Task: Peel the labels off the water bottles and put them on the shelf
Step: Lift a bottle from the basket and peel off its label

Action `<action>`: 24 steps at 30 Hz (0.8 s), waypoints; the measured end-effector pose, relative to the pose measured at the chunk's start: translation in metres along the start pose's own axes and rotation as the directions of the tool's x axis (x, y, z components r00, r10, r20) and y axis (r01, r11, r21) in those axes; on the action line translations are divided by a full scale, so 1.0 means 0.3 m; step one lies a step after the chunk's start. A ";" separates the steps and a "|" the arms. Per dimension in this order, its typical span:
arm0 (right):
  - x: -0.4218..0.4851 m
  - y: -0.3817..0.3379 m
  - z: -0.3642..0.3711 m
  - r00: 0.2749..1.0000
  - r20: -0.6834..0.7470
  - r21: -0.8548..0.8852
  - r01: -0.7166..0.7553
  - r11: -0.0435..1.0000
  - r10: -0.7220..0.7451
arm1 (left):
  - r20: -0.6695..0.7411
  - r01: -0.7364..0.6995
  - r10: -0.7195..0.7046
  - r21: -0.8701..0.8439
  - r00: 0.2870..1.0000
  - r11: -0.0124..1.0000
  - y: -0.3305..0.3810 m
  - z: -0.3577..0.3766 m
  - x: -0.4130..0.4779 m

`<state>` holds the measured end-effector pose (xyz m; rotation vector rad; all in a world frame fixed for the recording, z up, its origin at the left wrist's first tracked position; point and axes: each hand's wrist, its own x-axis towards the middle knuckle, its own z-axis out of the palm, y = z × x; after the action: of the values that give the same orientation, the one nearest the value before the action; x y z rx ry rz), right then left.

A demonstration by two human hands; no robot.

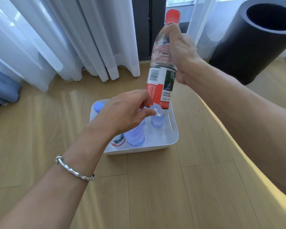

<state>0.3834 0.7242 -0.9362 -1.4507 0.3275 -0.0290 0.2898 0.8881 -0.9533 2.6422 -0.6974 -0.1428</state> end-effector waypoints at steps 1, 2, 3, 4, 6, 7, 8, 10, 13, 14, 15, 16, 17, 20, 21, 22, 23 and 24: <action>-0.002 -0.001 0.000 1.000 0.001 -0.009 0.009 1.000 -0.009 | 0.000 0.000 0.000 0.003 1.000 1.000 0.005 0.003 -0.002; -0.001 -0.002 0.000 1.000 -0.001 -0.016 0.017 1.000 -0.017 | -0.006 0.000 0.000 0.000 1.000 1.000 0.009 0.005 -0.002; -0.001 -0.002 -0.001 1.000 -0.004 -0.020 0.024 0.999 -0.025 | -0.013 0.000 0.000 0.001 1.000 1.000 0.011 0.007 -0.002; -0.001 -0.001 -0.001 1.000 -0.007 -0.023 0.030 0.999 -0.030 | -0.023 -0.003 0.004 0.011 1.000 1.000 0.015 0.006 -0.003; -0.001 0.002 0.000 0.999 -0.013 -0.038 0.034 0.999 -0.035 | -0.053 -0.013 0.016 0.043 0.998 0.999 0.021 0.008 -0.005; -0.004 0.003 0.001 0.999 -0.014 -0.053 0.036 0.998 -0.036 | -0.073 -0.025 0.029 0.064 0.997 0.998 0.022 0.011 -0.007; -0.006 0.004 0.003 0.999 -0.012 -0.066 0.038 0.997 -0.039 | -0.093 -0.041 0.049 0.087 0.994 0.995 0.023 0.015 -0.009; -0.012 0.003 0.005 0.999 -0.007 -0.065 0.036 0.997 -0.036 | -0.125 -0.062 0.074 0.097 0.989 0.993 0.026 0.023 -0.015; -0.021 -0.005 0.009 1.000 -0.005 0.006 0.007 1.000 -0.007 | -0.201 -0.018 0.018 -0.001 0.979 1.000 0.027 0.031 -0.024; -0.026 -0.010 0.011 1.000 0.002 0.032 -0.002 0.999 0.002 | -0.234 0.022 -0.038 -0.072 0.971 0.997 0.027 0.031 -0.027; -0.031 -0.014 0.015 1.000 0.012 0.055 -0.007 0.998 0.006 | -0.266 0.062 -0.099 -0.144 0.959 0.988 0.021 0.034 -0.027; -0.038 -0.019 0.020 1.000 0.026 0.070 -0.006 0.998 0.004 | -0.296 0.096 -0.156 -0.208 0.942 0.974 0.017 0.033 -0.027; -0.046 -0.021 0.025 0.999 0.042 0.079 0.001 0.997 -0.004 | -0.318 0.123 -0.208 -0.267 0.925 0.956 0.013 0.031 -0.025; -0.069 -0.026 0.040 0.995 0.089 0.078 0.035 0.996 -0.042 | -0.318 0.189 -0.397 -0.524 0.861 0.831 0.016 0.018 -0.023; -0.075 -0.028 0.045 0.994 0.098 0.079 0.044 0.996 -0.052 | -0.296 0.210 -0.452 -0.591 0.841 0.778 0.017 0.016 -0.022; -0.078 -0.030 0.048 0.993 0.101 0.077 0.051 0.996 -0.059 | -0.269 0.226 -0.489 -0.640 0.830 0.734 0.017 0.015 -0.022; -0.078 -0.030 0.049 0.993 0.099 0.069 0.059 0.996 -0.066 | -0.238 0.236 -0.505 -0.670 0.830 0.704 0.015 0.016 -0.022; -0.075 -0.029 0.048 0.993 0.095 0.057 0.066 0.996 -0.071 | -0.204 0.243 -0.497 -0.680 0.844 0.692 0.011 0.013 -0.022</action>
<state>0.3669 0.7418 -0.9219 -1.4041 0.1959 -0.0227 0.2818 0.8873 -0.9556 2.0138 0.0597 0.0201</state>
